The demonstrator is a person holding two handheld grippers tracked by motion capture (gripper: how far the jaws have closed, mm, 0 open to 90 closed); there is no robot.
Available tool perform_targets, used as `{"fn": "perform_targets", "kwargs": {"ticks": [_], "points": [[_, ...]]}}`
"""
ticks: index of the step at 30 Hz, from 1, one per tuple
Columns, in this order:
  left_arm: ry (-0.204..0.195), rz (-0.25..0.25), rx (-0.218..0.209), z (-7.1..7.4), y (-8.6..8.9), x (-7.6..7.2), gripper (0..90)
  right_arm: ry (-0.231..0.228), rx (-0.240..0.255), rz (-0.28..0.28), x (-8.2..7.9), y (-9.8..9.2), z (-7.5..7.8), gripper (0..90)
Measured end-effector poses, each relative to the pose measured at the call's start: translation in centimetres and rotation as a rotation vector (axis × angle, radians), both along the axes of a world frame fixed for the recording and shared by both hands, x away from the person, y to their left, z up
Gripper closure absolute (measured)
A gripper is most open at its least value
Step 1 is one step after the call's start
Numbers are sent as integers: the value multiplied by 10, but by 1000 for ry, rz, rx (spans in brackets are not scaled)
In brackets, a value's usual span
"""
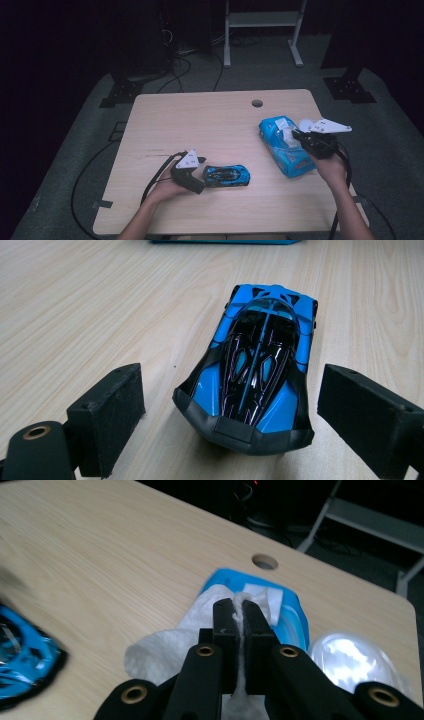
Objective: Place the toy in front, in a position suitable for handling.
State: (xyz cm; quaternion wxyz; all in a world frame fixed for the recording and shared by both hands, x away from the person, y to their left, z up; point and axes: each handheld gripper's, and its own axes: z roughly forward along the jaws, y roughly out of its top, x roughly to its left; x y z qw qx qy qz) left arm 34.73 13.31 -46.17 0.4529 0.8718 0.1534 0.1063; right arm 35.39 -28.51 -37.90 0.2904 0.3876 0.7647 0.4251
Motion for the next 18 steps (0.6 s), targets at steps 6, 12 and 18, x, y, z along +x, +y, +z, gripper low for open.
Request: {"fn": "perform_targets", "kwargs": {"ticks": [6, 12, 18], "points": [[-10, 3, 7, 0, -1, -1, 108, -46, 40, 119, -29, 14, 23, 867], [-4, 7, 7, -4, 0, -1, 102, -56, 79, 261, -63, 37, 25, 866], [-5, -4, 18, -4, -3, -3, 97, 19, 145, 408, -76, 64, 17, 865]]}}
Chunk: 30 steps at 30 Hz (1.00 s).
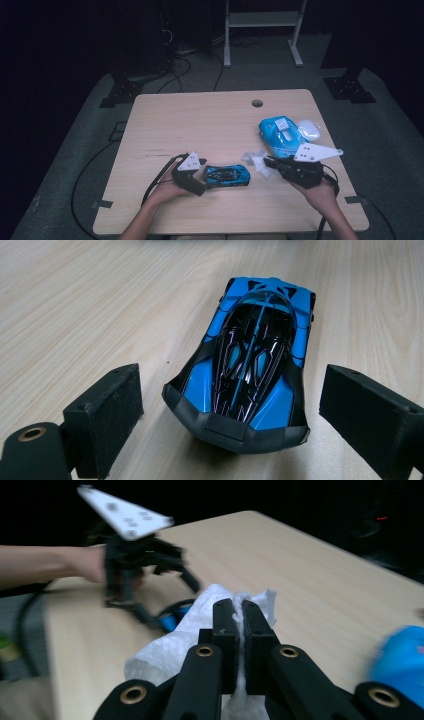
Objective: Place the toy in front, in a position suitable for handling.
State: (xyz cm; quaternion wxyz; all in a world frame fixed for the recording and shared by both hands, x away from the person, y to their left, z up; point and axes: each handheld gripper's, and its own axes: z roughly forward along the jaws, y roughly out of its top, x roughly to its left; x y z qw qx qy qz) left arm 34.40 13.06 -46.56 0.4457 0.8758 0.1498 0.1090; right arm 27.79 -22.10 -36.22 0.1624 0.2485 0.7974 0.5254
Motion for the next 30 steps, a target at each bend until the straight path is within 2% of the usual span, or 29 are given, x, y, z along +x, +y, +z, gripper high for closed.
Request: {"fn": "perform_targets", "kwargs": {"ticks": [4, 5, 6, 10, 11, 12, 13, 15, 17, 18, 20, 23, 30], "points": [[10, -3, 0, -2, 0, 1, 97, 52, -9, 71, -4, 13, -4, 864], [10, -3, 0, -2, 0, 1, 98, 52, -9, 71, -4, 13, -4, 864], [12, -5, 1, -3, 0, 1, 98, 82, -37, 87, -3, 18, -9, 863], [12, -16, 8, -3, -1, 0, 101, 127, -95, 86, 9, 26, -22, 861], [12, -16, 8, -3, -1, 0, 102, 127, -95, 86, 9, 26, -22, 861], [12, -22, 9, -3, -2, 0, 103, 161, -129, 82, 18, 32, -31, 854], [15, -24, 8, -3, -1, 0, 110, 177, -143, 86, 24, 35, -35, 854], [25, -23, -8, -3, -1, 1, 133, 189, -173, 77, 34, 41, -43, 847], [26, -27, -4, -3, -1, 2, 138, 190, -180, 75, 44, 46, -51, 838], [30, -29, -2, -3, 0, 2, 141, 197, -201, 57, 49, 48, -55, 838], [31, -32, 4, -4, 0, 2, 142, 236, -187, 42, 59, 48, -68, 814], [35, -31, 14, -5, 1, 4, 142, 276, -167, 13, 65, 45, -82, 753], [51, -42, 41, -9, 0, 4, 168, 300, -179, 12, 65, 43, -91, 584]]}}
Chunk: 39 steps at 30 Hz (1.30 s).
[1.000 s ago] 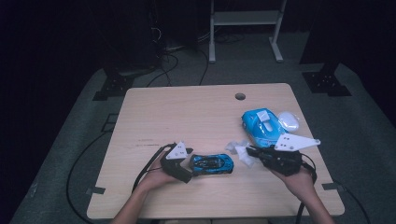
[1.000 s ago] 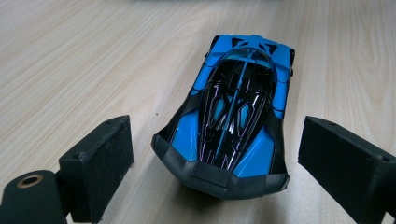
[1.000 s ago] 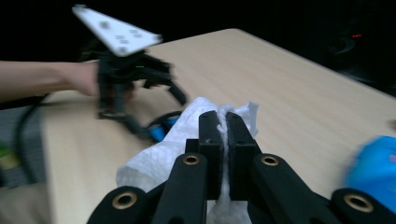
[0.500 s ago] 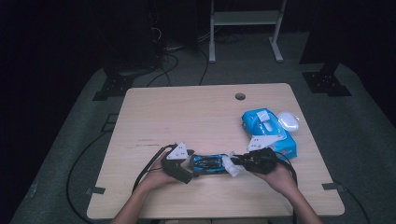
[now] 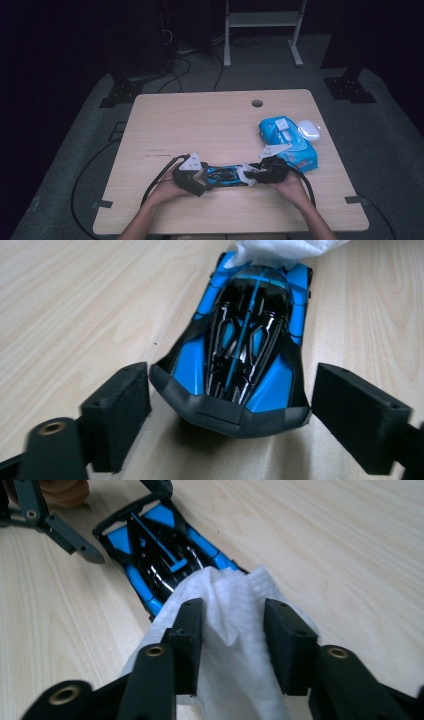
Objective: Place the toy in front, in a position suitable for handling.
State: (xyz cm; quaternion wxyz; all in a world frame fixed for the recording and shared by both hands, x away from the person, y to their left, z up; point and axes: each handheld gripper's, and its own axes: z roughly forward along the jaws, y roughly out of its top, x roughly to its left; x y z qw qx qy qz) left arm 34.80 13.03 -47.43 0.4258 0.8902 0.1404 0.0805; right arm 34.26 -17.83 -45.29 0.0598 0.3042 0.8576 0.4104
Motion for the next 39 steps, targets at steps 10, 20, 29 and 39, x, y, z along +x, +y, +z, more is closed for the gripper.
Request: {"fn": "perform_targets", "kwargs": {"ticks": [10, 20, 29, 39], "points": [[18, -6, 55, -8, -5, 3, 208, -39, -39, 4, -7, 7, -9, 681], [26, 13, 74, -6, -9, 2, 208, -115, -82, 41, -18, 30, 0, 806], [19, 13, 86, -5, -9, 1, 208, -119, -80, 37, -16, 29, -2, 807], [20, 23, 99, -4, -9, -2, 211, -112, -19, 81, -22, 46, -2, 805]]}}
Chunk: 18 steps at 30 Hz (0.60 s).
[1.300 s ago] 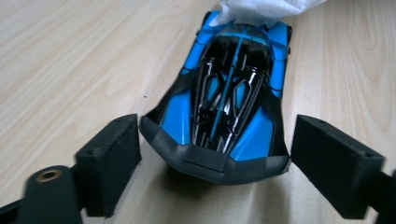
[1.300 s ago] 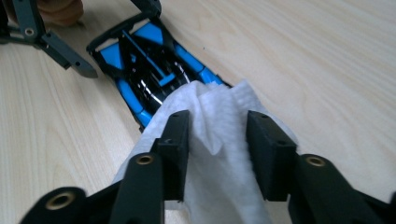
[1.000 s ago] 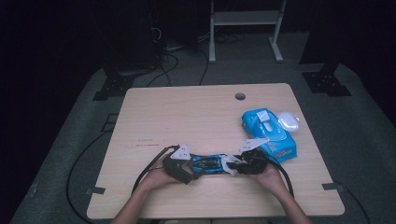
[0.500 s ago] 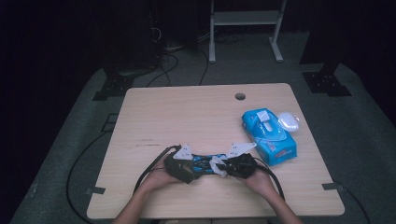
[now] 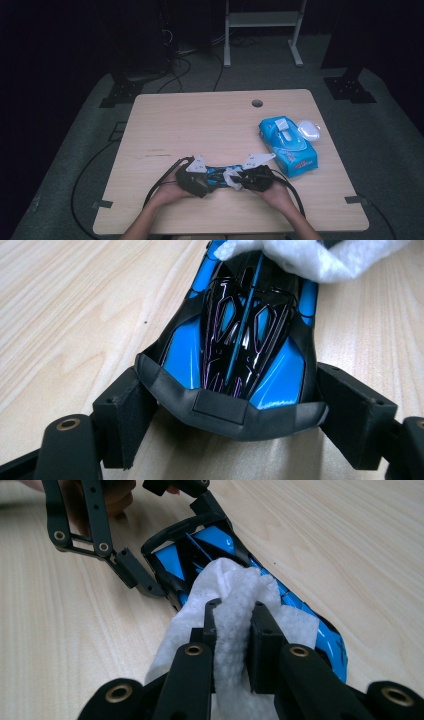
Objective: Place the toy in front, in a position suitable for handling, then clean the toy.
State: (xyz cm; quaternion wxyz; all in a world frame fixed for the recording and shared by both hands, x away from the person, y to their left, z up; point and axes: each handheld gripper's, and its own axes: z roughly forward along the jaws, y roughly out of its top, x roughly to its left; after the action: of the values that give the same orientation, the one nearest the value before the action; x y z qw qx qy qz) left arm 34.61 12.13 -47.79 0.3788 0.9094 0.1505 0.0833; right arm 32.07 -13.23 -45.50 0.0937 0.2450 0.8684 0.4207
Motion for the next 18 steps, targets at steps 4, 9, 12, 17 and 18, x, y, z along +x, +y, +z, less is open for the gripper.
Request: {"fn": "perform_targets", "kwargs": {"ticks": [4, 9, 12, 17, 18], "points": [[-5, -14, -9, 0, -1, 0, 226, 10, 9, -7, 3, -4, -1, 806], [-33, -26, -3, 1, -5, -2, 243, 22, 20, -61, 5, -23, -4, 806], [-37, -25, 5, 2, -5, -2, 247, 16, 15, -72, 4, -23, -4, 808], [-35, -25, 9, 2, -4, -2, 246, -20, 22, -28, -2, -7, -2, 807], [-35, -25, 9, 2, -4, -2, 247, -21, 22, -12, -2, -4, -2, 806]]}}
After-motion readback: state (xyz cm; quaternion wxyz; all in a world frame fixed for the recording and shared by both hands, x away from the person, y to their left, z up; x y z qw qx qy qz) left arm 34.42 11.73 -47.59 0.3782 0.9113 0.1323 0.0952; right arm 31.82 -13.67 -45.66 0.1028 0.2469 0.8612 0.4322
